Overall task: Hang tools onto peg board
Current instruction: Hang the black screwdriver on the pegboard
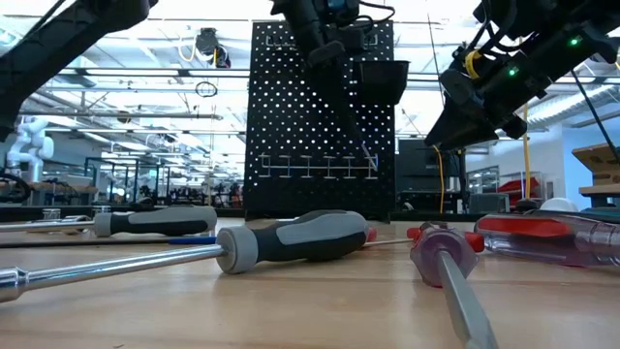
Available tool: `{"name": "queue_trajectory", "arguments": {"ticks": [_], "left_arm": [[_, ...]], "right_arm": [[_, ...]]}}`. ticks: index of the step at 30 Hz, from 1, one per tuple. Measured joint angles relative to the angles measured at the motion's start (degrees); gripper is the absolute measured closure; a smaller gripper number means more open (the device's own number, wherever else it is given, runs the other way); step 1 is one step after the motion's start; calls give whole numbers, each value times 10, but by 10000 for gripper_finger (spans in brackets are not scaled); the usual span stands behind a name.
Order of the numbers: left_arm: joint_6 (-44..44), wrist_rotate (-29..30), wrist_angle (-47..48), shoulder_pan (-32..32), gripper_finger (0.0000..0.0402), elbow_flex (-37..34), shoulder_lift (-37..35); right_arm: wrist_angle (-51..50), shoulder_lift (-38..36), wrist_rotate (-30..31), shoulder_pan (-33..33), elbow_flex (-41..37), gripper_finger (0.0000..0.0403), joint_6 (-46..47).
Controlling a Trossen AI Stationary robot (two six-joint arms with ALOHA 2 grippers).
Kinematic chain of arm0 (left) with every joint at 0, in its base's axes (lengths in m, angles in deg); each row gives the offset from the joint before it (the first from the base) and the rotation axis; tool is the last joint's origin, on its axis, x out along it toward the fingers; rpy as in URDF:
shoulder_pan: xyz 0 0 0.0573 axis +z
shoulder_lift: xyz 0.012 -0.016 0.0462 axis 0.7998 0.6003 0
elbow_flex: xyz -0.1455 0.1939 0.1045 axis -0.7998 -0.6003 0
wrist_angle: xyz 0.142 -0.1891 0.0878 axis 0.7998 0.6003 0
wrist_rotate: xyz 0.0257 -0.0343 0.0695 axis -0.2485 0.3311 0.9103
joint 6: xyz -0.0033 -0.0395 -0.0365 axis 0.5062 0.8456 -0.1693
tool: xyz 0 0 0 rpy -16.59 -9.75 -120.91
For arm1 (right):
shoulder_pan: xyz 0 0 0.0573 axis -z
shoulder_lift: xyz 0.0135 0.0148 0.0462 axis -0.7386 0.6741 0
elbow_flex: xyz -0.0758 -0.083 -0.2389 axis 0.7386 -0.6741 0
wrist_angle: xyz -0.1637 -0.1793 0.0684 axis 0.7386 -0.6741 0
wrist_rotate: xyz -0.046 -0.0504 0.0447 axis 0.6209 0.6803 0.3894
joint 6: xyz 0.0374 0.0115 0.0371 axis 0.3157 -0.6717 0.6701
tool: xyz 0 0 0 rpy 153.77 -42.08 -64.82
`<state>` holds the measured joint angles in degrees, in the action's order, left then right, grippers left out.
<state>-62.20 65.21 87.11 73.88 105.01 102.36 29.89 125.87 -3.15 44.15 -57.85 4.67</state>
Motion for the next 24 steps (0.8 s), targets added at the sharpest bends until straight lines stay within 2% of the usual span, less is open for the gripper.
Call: {"name": "queue_trajectory", "arguments": {"ticks": [11, 15, 17, 19, 22, 24], "left_arm": [[-49, 43, 20, -7, 297, 1, 4], [-47, 44, 17, -7, 297, 1, 4], [-47, 44, 17, -7, 297, 1, 4], [-48, 44, 17, -6, 297, 1, 4], [-48, 43, 17, -6, 297, 1, 4], [-48, 43, 17, -6, 297, 1, 4]], "right_arm": [[2, 0, 14, 2, 0, 204, 1], [25, 0, 105, 5, 0, 209, 50], [37, 0, 116, 29, 0, 228, 84], [35, 0, 61, 69, 0, 268, 122], [36, 12, -78, 132, 0, 359, 155], [66, 25, -155, 165, -1, 389, 148]]}}
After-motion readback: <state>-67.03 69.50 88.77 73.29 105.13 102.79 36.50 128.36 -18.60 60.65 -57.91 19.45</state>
